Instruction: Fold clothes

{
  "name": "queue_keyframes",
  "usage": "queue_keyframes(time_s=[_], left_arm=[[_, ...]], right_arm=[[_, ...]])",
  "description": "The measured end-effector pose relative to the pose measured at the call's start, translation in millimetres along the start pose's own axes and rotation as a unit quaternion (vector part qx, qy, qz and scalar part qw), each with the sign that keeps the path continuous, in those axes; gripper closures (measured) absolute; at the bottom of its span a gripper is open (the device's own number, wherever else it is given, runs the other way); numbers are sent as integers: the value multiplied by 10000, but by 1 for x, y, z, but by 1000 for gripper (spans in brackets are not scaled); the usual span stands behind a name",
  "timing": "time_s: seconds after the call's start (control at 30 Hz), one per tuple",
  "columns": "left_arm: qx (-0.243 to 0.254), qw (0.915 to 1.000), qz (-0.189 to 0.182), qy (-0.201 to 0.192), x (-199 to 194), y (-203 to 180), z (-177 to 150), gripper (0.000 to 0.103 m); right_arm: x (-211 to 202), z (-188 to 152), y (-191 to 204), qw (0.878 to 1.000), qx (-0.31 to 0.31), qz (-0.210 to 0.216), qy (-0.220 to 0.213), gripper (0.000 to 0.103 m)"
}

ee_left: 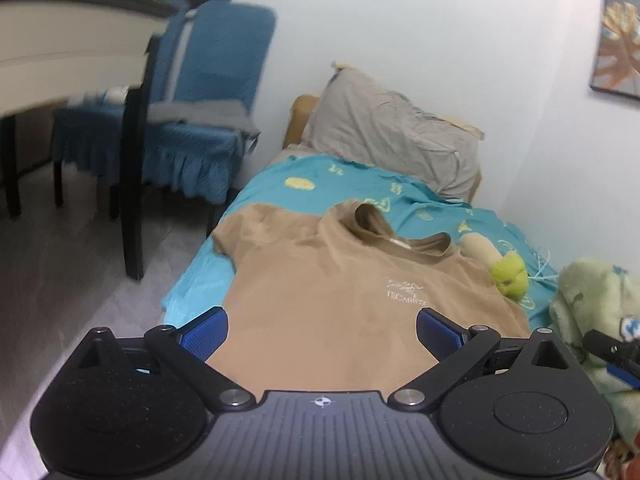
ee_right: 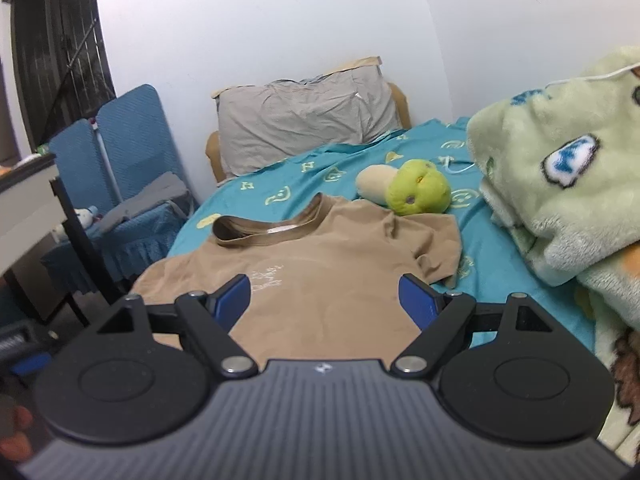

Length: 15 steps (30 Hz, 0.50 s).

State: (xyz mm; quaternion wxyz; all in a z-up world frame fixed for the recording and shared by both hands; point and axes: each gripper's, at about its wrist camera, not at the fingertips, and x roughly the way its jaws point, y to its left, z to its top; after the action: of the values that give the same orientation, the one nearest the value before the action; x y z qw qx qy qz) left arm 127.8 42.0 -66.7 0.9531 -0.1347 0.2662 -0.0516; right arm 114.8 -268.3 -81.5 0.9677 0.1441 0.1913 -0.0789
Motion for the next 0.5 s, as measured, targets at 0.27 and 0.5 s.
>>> queue_keyframes(time_s=[0.27,0.5], left_arm=[[-643,9974,-337,-13,4,40,10,2],[-1430,9873,-680,149,20,82,15,2]], right_arm=[[1,-1,-1,9996,196,-196,32,20],[12,-5,25,9978,598,-210,212,20]])
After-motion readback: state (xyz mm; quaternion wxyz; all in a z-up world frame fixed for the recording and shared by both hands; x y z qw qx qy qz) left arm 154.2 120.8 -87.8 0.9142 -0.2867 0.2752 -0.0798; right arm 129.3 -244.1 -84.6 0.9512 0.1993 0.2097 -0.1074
